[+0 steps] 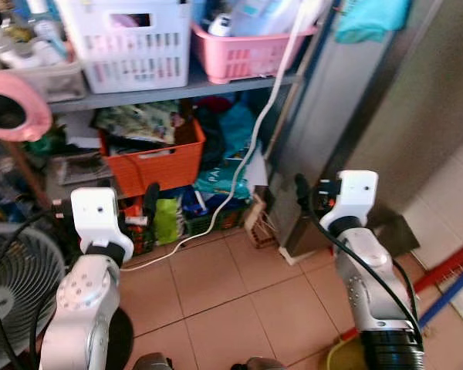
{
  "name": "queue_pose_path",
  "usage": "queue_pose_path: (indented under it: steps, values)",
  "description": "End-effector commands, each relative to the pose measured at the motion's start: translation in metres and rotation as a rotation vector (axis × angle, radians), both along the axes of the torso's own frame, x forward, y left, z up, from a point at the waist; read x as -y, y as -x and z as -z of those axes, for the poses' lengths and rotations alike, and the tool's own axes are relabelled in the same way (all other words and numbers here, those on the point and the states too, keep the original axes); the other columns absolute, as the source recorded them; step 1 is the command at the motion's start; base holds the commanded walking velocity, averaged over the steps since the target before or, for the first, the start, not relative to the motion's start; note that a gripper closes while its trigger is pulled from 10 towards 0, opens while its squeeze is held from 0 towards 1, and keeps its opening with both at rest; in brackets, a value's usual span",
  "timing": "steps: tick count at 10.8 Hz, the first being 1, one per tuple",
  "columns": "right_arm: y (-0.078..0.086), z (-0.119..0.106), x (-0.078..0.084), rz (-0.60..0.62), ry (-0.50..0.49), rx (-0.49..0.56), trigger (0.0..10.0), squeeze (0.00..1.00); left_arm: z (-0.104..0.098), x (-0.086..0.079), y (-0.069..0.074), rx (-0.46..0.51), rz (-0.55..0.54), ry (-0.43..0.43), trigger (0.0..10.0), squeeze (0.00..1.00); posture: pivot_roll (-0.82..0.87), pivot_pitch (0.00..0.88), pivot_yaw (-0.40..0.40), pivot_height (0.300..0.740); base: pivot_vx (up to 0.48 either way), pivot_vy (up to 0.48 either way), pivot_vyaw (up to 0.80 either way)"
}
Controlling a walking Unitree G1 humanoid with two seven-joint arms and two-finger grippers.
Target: Sweep floor
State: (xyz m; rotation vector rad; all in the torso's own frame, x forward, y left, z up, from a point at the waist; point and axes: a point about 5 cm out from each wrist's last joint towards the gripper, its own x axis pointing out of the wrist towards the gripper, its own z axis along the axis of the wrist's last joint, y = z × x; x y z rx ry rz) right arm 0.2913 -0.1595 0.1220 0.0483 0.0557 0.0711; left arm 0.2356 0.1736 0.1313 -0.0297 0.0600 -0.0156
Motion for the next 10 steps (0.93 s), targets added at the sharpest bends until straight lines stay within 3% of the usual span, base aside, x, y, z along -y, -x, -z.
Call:
queue_pose_path:
  steps: [1, 10]
  values:
    - [-0.0012, -0.0052, 0.0011, 0.001, 0.005, 0.016, 10.0, 0.0, -0.0041, 0.0043, 0.0004, 0.016, 0.023, -0.006, 10.0, 0.0, 0.03, 0.028, -0.085, 0.74, -0.244, 0.0, 0.0]
    - [-0.0022, -0.0022, 0.001, 0.027, -0.015, 0.004, 10.0, 0.0, -0.004, 0.006, -0.0033, 0.008, 0.044, -0.004, 10.0, 0.0, 0.02, 0.027, -0.065, 0.74, -0.321, 0.0, 0.0]
